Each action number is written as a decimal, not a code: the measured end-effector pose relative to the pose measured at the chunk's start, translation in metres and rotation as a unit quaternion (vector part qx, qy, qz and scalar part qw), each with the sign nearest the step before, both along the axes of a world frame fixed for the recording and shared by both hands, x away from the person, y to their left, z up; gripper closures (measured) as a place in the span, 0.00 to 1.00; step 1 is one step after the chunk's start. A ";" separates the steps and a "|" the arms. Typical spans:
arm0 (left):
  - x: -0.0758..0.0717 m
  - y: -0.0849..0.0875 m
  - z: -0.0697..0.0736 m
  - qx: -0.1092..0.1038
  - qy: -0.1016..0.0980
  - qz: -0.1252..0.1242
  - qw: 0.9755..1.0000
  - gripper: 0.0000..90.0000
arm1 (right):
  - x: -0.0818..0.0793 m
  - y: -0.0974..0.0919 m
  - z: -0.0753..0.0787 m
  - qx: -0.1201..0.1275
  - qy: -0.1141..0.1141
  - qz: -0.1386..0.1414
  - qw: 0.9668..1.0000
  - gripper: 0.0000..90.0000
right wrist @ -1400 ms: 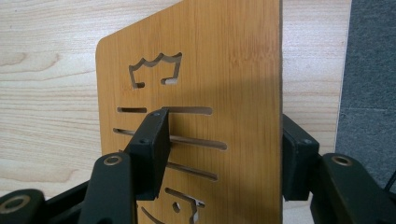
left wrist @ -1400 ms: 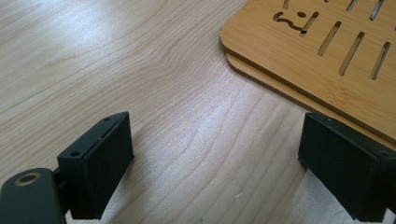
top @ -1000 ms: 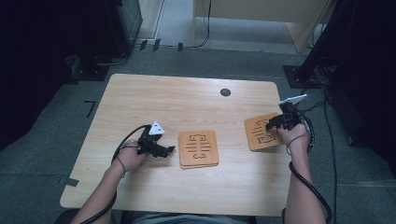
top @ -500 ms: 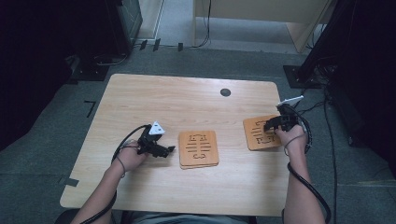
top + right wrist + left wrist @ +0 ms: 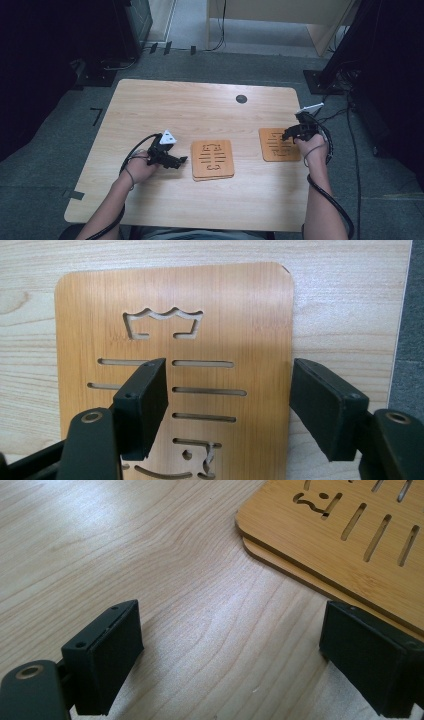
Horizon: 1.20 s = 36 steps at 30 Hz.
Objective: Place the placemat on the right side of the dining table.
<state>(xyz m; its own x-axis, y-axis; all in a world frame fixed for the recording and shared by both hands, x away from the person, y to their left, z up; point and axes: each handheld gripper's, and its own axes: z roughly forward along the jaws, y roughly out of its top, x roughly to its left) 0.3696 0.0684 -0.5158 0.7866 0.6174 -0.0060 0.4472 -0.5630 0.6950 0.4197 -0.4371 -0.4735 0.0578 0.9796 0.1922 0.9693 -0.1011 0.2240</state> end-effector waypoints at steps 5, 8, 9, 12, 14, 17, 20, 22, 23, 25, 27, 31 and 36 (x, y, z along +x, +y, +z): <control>0.000 0.000 0.000 0.000 0.000 0.000 1.000 0.10 | -0.001 0.001 0.001 0.003 -0.002 0.004 1.000 0.35; 0.000 0.000 0.000 0.001 0.000 0.000 1.000 0.10 | -0.001 0.003 0.002 0.006 -0.006 0.008 1.000 0.35; 0.000 0.000 0.000 0.001 0.000 0.000 1.000 0.10 | -0.001 0.004 0.003 0.008 -0.007 0.009 1.000 0.34; 0.000 0.000 0.000 0.001 0.000 0.000 1.000 0.10 | -0.002 0.005 0.002 0.015 -0.006 0.011 1.000 0.33; 0.000 0.000 0.000 0.001 0.000 0.001 1.000 0.10 | -0.002 0.005 0.002 0.015 -0.005 0.013 1.000 0.33; 0.000 0.000 0.000 0.001 0.001 0.001 1.000 0.10 | -0.003 0.007 0.001 0.015 -0.006 0.014 1.000 0.31; 0.000 0.000 0.000 0.001 0.001 0.001 1.000 0.10 | -0.003 0.011 0.001 0.010 -0.007 0.022 1.000 0.31; 0.000 -0.001 0.000 0.002 0.001 0.001 1.000 0.10 | -0.003 0.014 0.001 0.009 -0.006 0.026 1.000 0.30; 0.000 -0.001 0.001 0.002 0.002 0.002 1.000 0.10 | -0.003 0.016 0.001 0.008 -0.006 0.030 1.000 0.30; 0.001 -0.001 0.001 0.002 0.002 0.002 1.000 0.10 | -0.003 0.020 0.001 0.007 -0.004 0.035 0.999 0.30; 0.001 -0.001 0.001 0.003 0.003 0.001 1.000 0.10 | -0.003 0.024 0.001 0.007 -0.004 0.041 0.999 0.30; 0.002 -0.001 0.001 0.004 0.004 0.000 1.000 0.10 | -0.003 0.031 0.000 0.001 0.001 0.052 0.999 0.29; 0.003 -0.001 0.001 0.004 0.003 0.000 1.000 0.10 | -0.004 0.038 0.000 0.003 0.000 0.061 0.998 0.28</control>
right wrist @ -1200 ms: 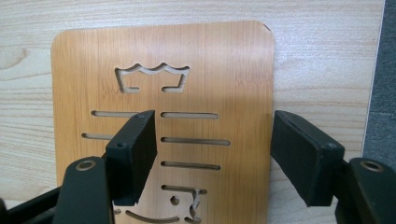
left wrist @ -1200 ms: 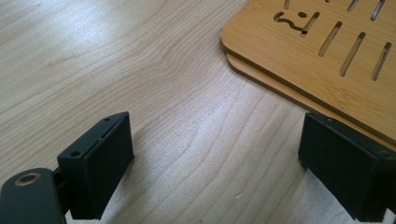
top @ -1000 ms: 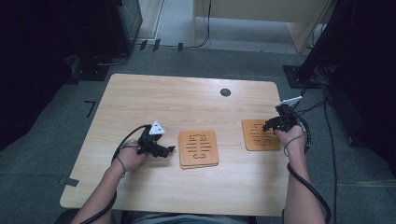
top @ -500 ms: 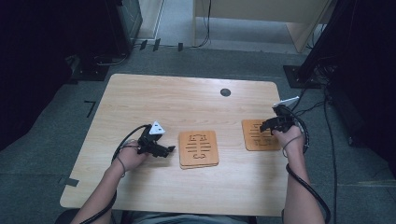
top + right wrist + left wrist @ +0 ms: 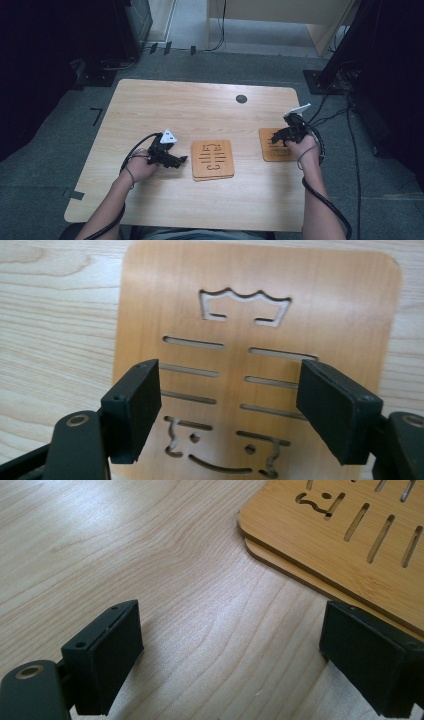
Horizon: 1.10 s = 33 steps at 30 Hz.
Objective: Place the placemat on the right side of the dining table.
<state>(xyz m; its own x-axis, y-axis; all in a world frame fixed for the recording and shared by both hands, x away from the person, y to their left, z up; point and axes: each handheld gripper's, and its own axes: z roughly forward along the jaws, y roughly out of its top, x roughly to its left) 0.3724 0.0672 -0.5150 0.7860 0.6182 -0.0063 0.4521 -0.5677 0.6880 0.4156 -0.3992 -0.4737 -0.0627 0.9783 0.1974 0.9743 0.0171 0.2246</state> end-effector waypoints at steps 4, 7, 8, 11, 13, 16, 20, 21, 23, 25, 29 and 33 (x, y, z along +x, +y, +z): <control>0.001 0.000 0.000 0.002 0.001 0.000 1.000 0.10 | -0.001 0.007 0.001 0.001 0.000 0.011 1.000 0.28; 0.002 -0.001 0.000 0.002 0.001 0.002 1.000 0.10 | -0.002 0.012 0.000 0.000 0.001 0.019 1.000 0.28; 0.002 -0.001 0.000 0.002 0.000 0.002 1.000 0.10 | -0.002 0.014 0.000 0.002 0.003 0.021 1.000 0.28; 0.002 -0.001 0.000 0.001 0.001 0.003 1.000 0.10 | -0.003 0.018 0.000 0.004 0.005 0.024 1.000 0.28; 0.003 -0.001 0.000 0.002 0.001 0.002 1.000 0.10 | -0.003 0.020 -0.001 0.003 0.005 0.027 1.000 0.27; 0.003 -0.001 0.000 0.002 0.001 0.003 1.000 0.10 | -0.004 0.024 -0.001 0.008 0.007 0.037 0.999 0.25; 0.003 -0.001 0.000 0.002 0.000 0.004 1.000 0.10 | -0.004 0.031 0.000 0.008 0.009 0.044 0.999 0.25; 0.003 -0.001 0.000 0.002 0.000 0.004 1.000 0.10 | -0.004 0.032 0.000 0.009 0.008 0.046 0.999 0.25; 0.003 -0.001 0.000 0.001 0.000 0.004 1.000 0.10 | -0.004 0.035 0.001 0.011 0.009 0.046 0.999 0.25; 0.003 -0.001 0.000 0.001 -0.001 0.004 1.000 0.10 | -0.005 0.037 0.001 0.009 0.006 0.052 0.999 0.25; 0.003 -0.001 0.000 0.000 -0.001 0.004 1.000 0.10 | -0.005 0.043 0.000 0.006 0.009 0.060 0.998 0.24; 0.003 -0.001 0.000 -0.001 -0.001 0.005 1.000 0.10 | -0.005 0.048 0.000 0.007 0.011 0.066 0.998 0.24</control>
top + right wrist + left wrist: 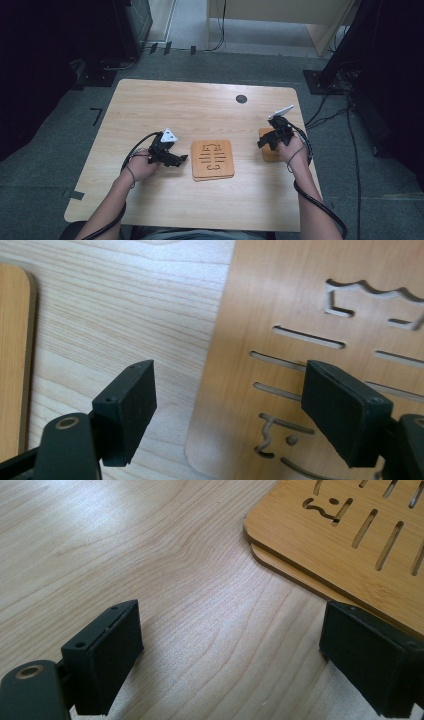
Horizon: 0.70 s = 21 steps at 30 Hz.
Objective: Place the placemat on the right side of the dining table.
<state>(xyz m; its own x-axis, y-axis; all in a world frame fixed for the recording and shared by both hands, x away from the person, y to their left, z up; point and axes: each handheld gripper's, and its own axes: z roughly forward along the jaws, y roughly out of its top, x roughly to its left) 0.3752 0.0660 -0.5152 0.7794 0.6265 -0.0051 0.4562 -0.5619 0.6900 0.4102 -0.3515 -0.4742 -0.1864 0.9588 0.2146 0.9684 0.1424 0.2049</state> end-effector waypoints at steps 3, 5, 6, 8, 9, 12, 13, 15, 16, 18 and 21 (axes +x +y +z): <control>0.000 0.000 0.000 -0.001 -0.001 0.000 1.000 0.10 | 0.000 0.004 0.000 -0.001 -0.001 0.006 1.000 0.24; 0.000 0.000 0.000 -0.001 -0.001 0.000 1.000 0.10 | 0.000 0.007 0.000 -0.002 0.000 0.009 1.000 0.24; 0.000 0.000 0.000 -0.001 -0.001 0.000 1.000 0.10 | 0.000 0.008 0.000 -0.001 0.000 0.011 1.000 0.24; 0.000 0.000 0.000 -0.001 -0.001 0.001 1.000 0.10 | -0.001 0.012 0.000 0.000 -0.001 0.016 1.000 0.24; 0.000 0.000 0.000 -0.002 -0.001 0.001 1.000 0.10 | -0.001 0.014 0.000 0.000 -0.003 0.018 1.000 0.24; 0.000 0.000 0.000 -0.002 -0.001 0.001 1.000 0.10 | -0.001 0.019 0.001 0.001 -0.006 0.027 1.000 0.23; 0.000 0.000 0.000 -0.002 -0.002 0.001 1.000 0.10 | -0.002 0.021 0.001 0.000 -0.004 0.029 1.000 0.22; 0.000 0.000 -0.001 -0.002 -0.002 0.001 1.000 0.10 | -0.002 0.025 0.000 -0.002 -0.002 0.032 0.999 0.23; 0.000 0.000 -0.001 -0.002 -0.002 0.001 1.000 0.10 | -0.002 0.027 0.000 -0.002 -0.001 0.034 0.999 0.23; 0.000 0.000 -0.001 -0.002 -0.002 0.001 1.000 0.10 | -0.002 0.031 0.000 -0.003 0.001 0.036 0.999 0.22; 0.000 0.000 -0.001 -0.003 -0.002 0.002 1.000 0.10 | -0.003 0.036 0.000 -0.003 0.002 0.042 0.999 0.22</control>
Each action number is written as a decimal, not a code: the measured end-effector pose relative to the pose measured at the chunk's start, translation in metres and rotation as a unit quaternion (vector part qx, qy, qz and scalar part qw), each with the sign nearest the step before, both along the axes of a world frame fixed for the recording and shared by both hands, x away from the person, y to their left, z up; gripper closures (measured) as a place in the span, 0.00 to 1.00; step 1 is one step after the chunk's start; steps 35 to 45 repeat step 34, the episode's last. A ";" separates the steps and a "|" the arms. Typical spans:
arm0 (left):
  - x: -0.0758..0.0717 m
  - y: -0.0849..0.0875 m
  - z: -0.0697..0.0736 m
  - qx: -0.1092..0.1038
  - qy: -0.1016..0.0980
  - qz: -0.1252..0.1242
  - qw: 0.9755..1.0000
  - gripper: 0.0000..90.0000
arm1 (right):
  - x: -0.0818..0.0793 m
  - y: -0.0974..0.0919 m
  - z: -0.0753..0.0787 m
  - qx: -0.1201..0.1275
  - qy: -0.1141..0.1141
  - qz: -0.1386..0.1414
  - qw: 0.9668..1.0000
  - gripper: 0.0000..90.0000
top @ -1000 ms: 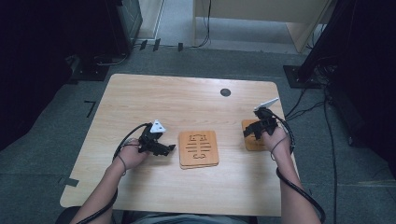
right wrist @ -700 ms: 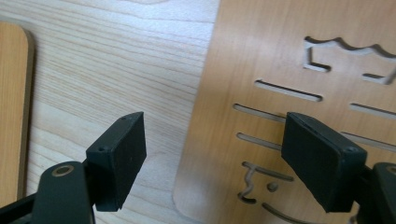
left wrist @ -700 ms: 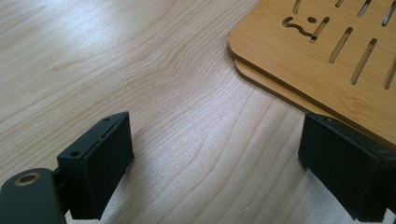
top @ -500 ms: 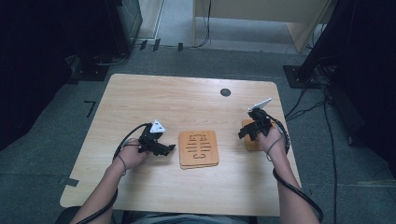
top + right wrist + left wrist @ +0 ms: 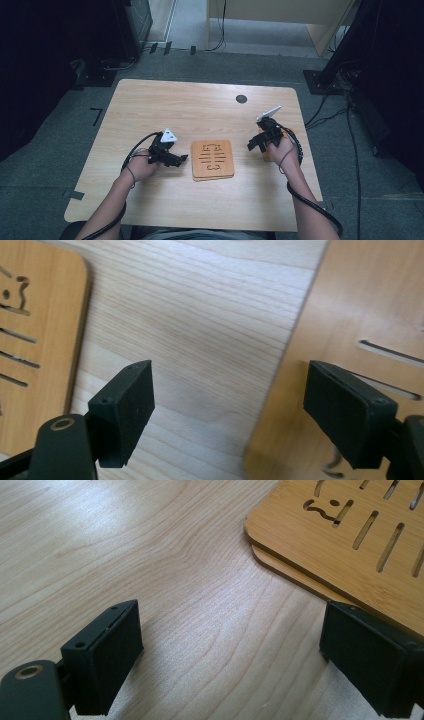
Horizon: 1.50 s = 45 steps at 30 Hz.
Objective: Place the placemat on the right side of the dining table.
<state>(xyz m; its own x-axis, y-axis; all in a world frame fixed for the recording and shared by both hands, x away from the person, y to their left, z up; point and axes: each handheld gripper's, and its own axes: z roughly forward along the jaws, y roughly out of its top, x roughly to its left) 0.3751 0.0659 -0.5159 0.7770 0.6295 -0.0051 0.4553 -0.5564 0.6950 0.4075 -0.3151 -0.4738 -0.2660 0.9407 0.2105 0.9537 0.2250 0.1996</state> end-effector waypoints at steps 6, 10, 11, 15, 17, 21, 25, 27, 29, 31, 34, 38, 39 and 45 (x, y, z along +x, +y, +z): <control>0.000 0.000 0.000 0.000 0.000 0.000 1.000 0.10 | -0.001 0.011 0.000 0.004 0.002 0.010 1.000 0.22; 0.000 0.000 0.000 -0.001 0.000 0.000 1.000 0.10 | -0.001 0.017 -0.001 0.004 0.003 0.012 1.000 0.22; 0.000 0.000 0.000 -0.001 0.000 0.000 1.000 0.10 | -0.001 0.019 -0.001 0.006 0.004 0.013 1.000 0.22; 0.000 0.000 0.000 -0.001 0.000 0.000 1.000 0.10 | -0.001 0.024 -0.004 0.015 0.006 0.019 1.000 0.22; 0.000 0.000 0.000 -0.001 0.000 0.000 1.000 0.10 | -0.001 0.026 -0.006 0.016 0.007 0.022 1.000 0.22; 0.000 0.000 0.000 -0.001 0.000 0.000 1.000 0.10 | -0.001 0.028 -0.008 0.029 0.015 0.023 0.999 0.21; 0.000 0.000 0.000 -0.001 0.000 0.000 1.000 0.10 | -0.001 0.029 -0.009 0.035 0.012 0.022 0.999 0.20; 0.000 0.000 0.000 -0.001 0.000 0.000 1.000 0.10 | -0.001 0.030 -0.009 0.036 0.012 0.022 0.999 0.19; 0.000 0.000 0.000 -0.001 0.000 0.000 1.000 0.10 | -0.001 0.031 -0.009 0.035 0.012 0.027 0.999 0.16; 0.000 0.000 0.000 -0.001 -0.001 0.001 1.000 0.10 | -0.001 0.032 -0.009 0.036 0.013 0.029 0.999 0.15; 0.000 0.000 0.000 -0.001 -0.001 0.001 1.000 0.10 | 0.000 0.028 -0.010 0.049 0.015 0.028 0.998 0.15; 0.000 0.000 0.000 -0.001 -0.001 0.001 1.000 0.10 | 0.000 0.028 -0.010 0.049 0.015 0.028 0.998 0.15; 0.000 0.000 0.000 -0.001 -0.001 0.001 1.000 0.10 | 0.000 0.028 -0.010 0.049 0.015 0.028 0.998 0.15; 0.000 0.000 0.000 -0.001 -0.001 0.001 1.000 0.10 | 0.000 0.028 -0.010 0.049 0.015 0.028 0.998 0.15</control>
